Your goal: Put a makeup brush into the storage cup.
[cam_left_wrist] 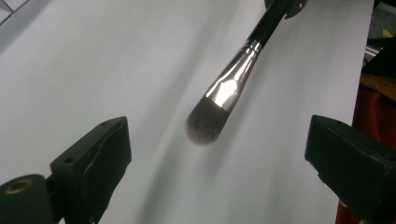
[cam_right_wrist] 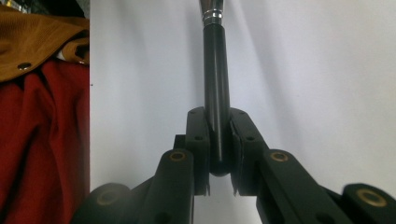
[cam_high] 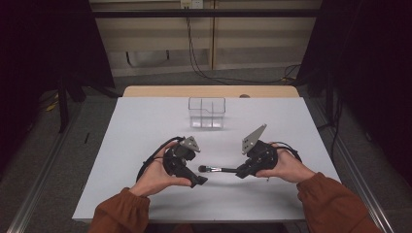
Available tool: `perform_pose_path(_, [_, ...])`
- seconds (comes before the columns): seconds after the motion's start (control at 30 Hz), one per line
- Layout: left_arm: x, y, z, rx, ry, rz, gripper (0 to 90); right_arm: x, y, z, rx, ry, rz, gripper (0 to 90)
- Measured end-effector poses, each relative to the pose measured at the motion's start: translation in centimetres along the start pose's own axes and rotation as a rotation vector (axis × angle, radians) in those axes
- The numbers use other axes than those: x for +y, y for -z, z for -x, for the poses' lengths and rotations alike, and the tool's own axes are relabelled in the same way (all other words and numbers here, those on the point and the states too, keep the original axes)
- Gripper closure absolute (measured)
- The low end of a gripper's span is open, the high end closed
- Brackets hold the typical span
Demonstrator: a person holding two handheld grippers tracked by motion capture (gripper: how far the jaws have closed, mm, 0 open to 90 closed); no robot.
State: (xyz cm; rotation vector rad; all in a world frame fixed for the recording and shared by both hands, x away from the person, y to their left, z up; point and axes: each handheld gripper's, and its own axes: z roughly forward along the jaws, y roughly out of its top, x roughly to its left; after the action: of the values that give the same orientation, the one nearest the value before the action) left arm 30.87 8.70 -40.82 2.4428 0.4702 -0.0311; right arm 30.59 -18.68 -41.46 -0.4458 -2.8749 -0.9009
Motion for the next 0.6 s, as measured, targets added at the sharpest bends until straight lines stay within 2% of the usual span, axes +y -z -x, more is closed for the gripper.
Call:
perform_pose_path(0.03, [-0.2, 0.0, 0.0, -0.002, 0.009, 0.008, 4.9, -0.1, 0.0, 0.0, -0.005, -0.002, 0.004, 79.8])
perform_pose_path(0.07, [-0.3, 0.0, -0.1, 0.000, 0.001, 0.003, 5.0, -0.2, 0.1, 0.1, -0.005, -0.004, 0.005, 79.8])
perform_pose_path(0.13, [-0.6, 0.0, -0.1, 0.012, 0.025, 0.014, 4.9, -0.5, 0.1, 0.1, -0.015, -0.019, 0.004, 79.8])
perform_pose_path(0.2, [-1.0, 0.2, -0.2, 0.016, 0.016, 0.027, 4.6, -0.8, 0.1, 0.1, -0.020, -0.022, 0.007, 79.8])
perform_pose_path(0.3, [-1.7, 0.7, -0.1, -0.007, 0.000, 0.075, 4.6, -1.3, 0.2, 0.1, -0.027, -0.032, 0.023, 79.8])
perform_pose_path(0.33, [-1.9, 0.8, 0.0, -0.007, 0.013, 0.087, 4.5, -1.5, 0.3, 0.0, -0.031, -0.038, 0.027, 79.8])
perform_pose_path(0.6, [-3.0, 1.3, 0.1, 0.041, 0.049, 0.144, 4.5, -3.0, 0.2, -0.3, -0.051, -0.075, 0.095, 79.8])
